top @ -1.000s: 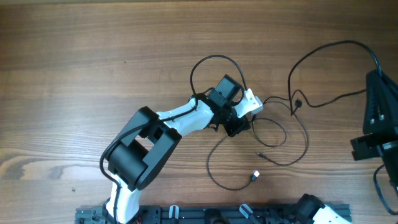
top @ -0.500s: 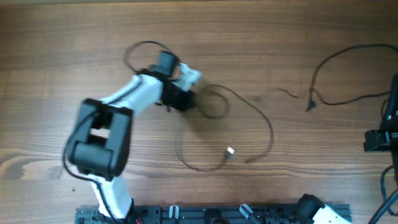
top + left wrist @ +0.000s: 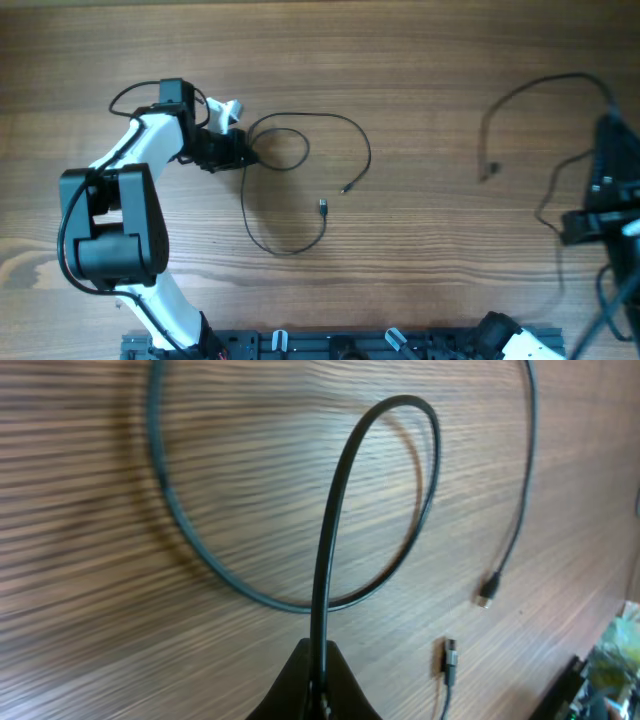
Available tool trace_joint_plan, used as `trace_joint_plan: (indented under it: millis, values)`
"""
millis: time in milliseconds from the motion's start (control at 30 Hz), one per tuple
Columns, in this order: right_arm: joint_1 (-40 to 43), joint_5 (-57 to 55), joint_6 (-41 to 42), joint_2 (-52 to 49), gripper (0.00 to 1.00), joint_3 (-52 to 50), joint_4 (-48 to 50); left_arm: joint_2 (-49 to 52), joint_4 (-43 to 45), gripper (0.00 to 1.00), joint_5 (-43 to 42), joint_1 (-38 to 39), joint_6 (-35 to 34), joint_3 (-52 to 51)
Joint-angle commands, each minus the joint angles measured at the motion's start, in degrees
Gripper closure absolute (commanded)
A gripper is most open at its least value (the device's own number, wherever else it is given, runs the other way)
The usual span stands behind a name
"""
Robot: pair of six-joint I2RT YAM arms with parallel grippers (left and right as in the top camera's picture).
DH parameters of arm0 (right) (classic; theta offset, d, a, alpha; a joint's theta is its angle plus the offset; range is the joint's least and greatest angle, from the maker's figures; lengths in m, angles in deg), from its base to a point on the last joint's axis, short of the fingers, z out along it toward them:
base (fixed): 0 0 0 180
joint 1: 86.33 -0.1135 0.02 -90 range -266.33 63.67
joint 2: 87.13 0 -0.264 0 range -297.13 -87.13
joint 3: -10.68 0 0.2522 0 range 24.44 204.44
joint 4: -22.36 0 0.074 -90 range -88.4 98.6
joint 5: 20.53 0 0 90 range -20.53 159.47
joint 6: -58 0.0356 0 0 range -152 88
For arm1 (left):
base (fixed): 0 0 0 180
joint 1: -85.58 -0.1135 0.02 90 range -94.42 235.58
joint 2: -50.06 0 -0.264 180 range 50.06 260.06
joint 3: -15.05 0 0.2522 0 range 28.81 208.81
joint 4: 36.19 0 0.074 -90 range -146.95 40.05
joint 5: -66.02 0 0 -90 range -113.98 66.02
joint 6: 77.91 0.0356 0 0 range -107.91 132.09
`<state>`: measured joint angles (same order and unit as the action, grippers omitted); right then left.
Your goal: Untangle cables
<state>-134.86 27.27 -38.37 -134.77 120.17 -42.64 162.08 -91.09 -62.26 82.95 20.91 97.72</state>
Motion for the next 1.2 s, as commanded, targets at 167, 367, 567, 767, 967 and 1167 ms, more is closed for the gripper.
trace_joint_plan:
  millis: [167, 367, 567, 767, 967, 1167]
  values:
    - [1.2, -6.43, -11.28, -12.7, 0.96, 0.17, 7.93, -1.62, 0.02, 0.96, -2.4, 8.15, -0.24, -0.11]
    - [15.41, -7.26, -19.21, -16.7, 0.96, 0.17, 13.11, -1.62, 0.9, 0.96, -2.38, 11.41, -0.26, -0.11]
    - [47.54, 8.48, -22.12, -18.69, 0.96, 0.17, 16.59, -1.62, 0.85, 0.96, -2.38, 11.91, -0.26, -0.11]
    - [72.59, 33.05, -8.59, -24.76, 0.96, 0.17, 20.81, -1.62, 0.04, 0.96, -2.38, 11.91, -0.26, -0.11]
    - [82.97, 36.35, 4.37, -37.03, 0.96, 0.17, 21.64, -1.62, -1.14, 0.96, -2.38, 11.91, -0.26, -0.11]
    - [89.55, 36.06, 16.48, -48.57, 0.96, 0.17, 16.0, -1.62, -1.99, 0.96, -2.38, 11.91, -0.26, -0.11]
